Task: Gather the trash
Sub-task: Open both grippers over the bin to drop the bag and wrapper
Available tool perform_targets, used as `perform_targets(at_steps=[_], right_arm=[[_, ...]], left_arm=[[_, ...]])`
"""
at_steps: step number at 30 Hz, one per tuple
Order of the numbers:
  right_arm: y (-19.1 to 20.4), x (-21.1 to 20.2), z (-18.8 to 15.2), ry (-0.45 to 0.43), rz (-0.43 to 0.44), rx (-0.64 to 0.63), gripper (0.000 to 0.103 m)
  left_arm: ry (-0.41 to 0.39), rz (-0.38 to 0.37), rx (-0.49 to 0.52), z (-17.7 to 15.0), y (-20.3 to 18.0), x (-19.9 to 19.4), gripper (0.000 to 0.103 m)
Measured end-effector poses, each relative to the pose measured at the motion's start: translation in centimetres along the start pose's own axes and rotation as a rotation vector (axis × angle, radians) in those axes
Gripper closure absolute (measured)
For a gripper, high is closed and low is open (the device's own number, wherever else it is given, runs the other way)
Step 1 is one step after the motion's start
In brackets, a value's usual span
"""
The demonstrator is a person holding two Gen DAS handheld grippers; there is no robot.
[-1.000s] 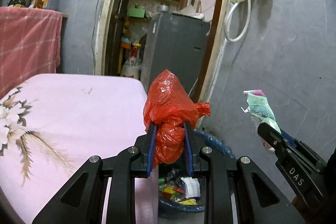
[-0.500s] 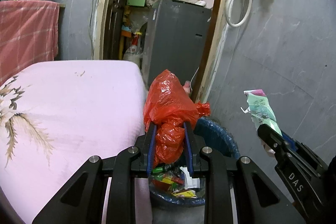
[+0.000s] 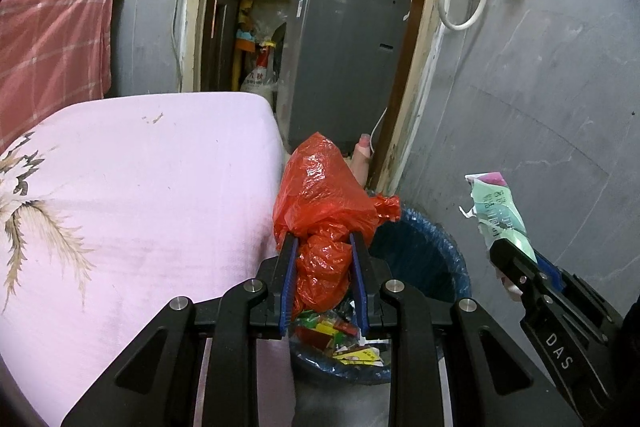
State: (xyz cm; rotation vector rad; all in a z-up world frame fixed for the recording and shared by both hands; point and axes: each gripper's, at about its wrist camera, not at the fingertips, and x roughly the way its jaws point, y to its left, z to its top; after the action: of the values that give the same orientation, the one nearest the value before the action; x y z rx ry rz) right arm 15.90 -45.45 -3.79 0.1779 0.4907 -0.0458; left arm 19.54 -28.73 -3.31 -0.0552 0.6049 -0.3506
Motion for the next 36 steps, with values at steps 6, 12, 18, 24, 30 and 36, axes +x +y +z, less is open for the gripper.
perform_targets(at_steps=[6,12,18,24,30,36], right_arm=[[-0.1,0.4,0.0,0.018,-0.003,0.007,0.081],[-0.2,0.8,0.0,0.033,-0.006,0.013,0.081],[-0.2,1.1,0.0,0.043,-0.007,0.014,0.080],[-0.4,1.2,-0.1,0.042,-0.010,0.019,0.078],[-0.5,1.1,-0.1,0.036,-0.013,0.023,0.073],[-0.6,0.9,-0.1,0.029,-0.017,0.022,0.069]], left_arm=[[0.040,0.007,0.009,-0.3,-0.5,0.7,0.081],[0.060,-0.008,-0.002,-0.4,-0.3,1.1,0.080],[0.071,-0.010,-0.011,0.0,-0.1,1.4,0.078],[0.071,-0.005,-0.016,0.0,0.0,1.6,0.073],[0.059,-0.004,-0.031,0.0,0.3,1.4,0.069],[0.053,-0.001,-0.049,0.0,0.4,1.2,0.066]])
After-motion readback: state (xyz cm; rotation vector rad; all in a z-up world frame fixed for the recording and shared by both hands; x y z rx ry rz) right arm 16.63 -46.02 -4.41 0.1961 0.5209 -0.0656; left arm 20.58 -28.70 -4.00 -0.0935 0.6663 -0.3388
